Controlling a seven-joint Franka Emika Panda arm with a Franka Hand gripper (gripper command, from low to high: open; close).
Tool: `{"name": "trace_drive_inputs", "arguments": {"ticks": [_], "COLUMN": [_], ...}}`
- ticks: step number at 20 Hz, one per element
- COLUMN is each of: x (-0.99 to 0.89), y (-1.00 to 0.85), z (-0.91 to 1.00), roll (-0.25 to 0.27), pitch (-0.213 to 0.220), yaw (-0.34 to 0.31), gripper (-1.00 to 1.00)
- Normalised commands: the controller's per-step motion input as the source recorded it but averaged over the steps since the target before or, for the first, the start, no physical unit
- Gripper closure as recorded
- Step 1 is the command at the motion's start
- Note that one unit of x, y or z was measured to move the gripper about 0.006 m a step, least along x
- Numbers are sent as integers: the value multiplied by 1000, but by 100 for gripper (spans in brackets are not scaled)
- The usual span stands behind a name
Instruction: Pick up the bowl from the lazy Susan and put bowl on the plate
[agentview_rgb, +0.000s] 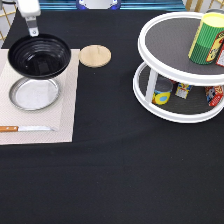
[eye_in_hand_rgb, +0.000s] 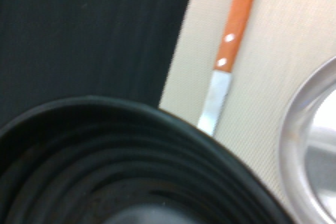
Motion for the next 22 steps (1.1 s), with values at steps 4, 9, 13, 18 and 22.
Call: {"name": "trace_drive_inputs", "arguments": {"ticks": [4, 9, 13, 18, 22], "x": [-250, -326, -536, -420, -334], "y": [-361, -390, -181, 176, 356], "z": [-519, -545, -589, -418, -456], "roll": [-10, -27, 0, -1, -3], "pitch": [-2, -6, 0, 0, 6], "yaw": [-240, -193, -123, -28, 0], "gripper": [100, 100, 100, 100, 100]}}
